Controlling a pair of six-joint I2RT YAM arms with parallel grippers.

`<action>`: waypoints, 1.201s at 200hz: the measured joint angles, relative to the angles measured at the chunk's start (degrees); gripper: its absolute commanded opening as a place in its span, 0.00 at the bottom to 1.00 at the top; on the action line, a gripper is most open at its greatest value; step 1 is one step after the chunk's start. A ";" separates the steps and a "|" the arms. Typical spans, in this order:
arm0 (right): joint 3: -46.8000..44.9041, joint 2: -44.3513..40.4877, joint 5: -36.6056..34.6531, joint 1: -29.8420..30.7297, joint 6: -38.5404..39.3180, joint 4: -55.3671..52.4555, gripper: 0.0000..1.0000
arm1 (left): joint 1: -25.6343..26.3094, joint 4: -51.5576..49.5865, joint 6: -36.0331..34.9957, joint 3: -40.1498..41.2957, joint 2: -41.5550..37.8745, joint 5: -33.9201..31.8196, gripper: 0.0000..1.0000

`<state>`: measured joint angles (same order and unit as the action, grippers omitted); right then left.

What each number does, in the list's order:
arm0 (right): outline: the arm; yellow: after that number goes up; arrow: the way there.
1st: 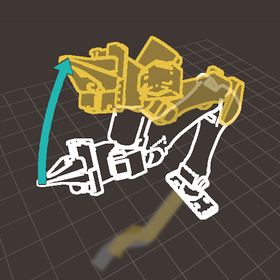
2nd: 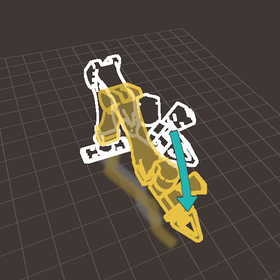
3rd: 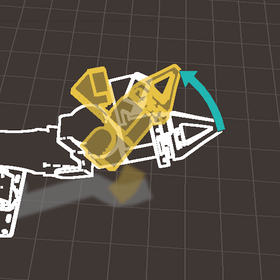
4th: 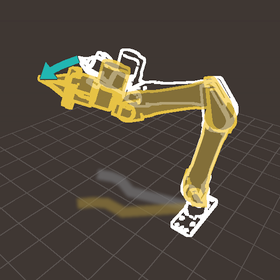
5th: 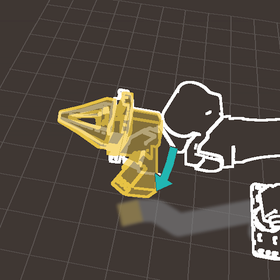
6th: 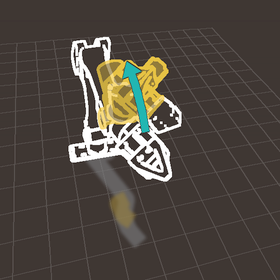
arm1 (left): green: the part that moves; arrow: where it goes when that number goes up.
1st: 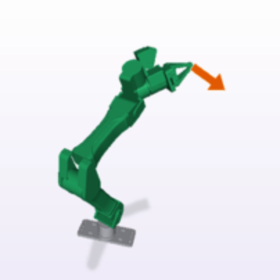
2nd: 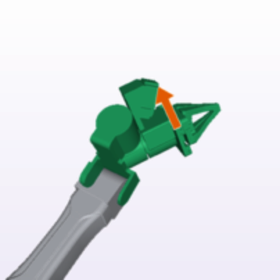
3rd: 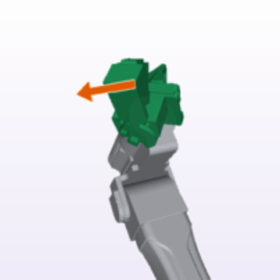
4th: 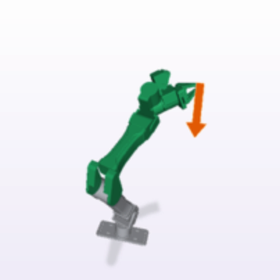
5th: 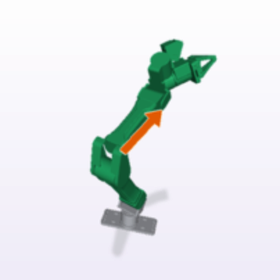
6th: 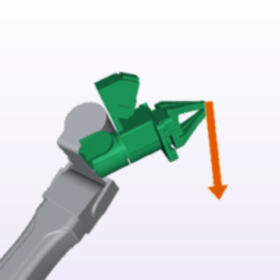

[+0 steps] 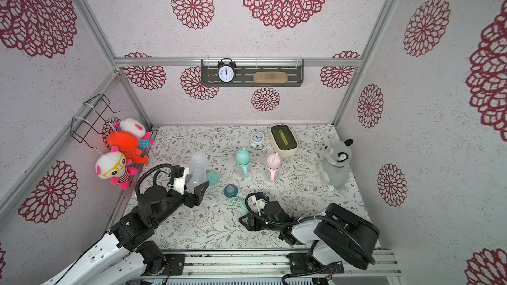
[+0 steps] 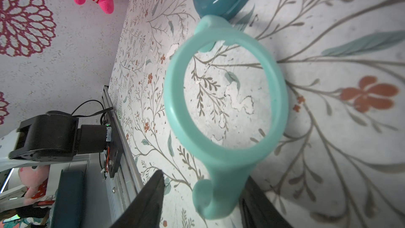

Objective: Assemble the baby bottles
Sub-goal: Pick up the handle at the center of the board.

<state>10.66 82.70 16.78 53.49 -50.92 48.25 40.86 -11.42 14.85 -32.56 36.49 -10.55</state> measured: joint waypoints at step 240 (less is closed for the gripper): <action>5.14 3.54 -3.58 -0.20 1.88 -5.33 0.10 | 0.00 -0.26 0.20 -0.17 -1.03 0.92 0.03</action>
<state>15.79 86.24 13.19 53.30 -49.04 42.92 40.86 -11.68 15.05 -32.73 35.46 -9.63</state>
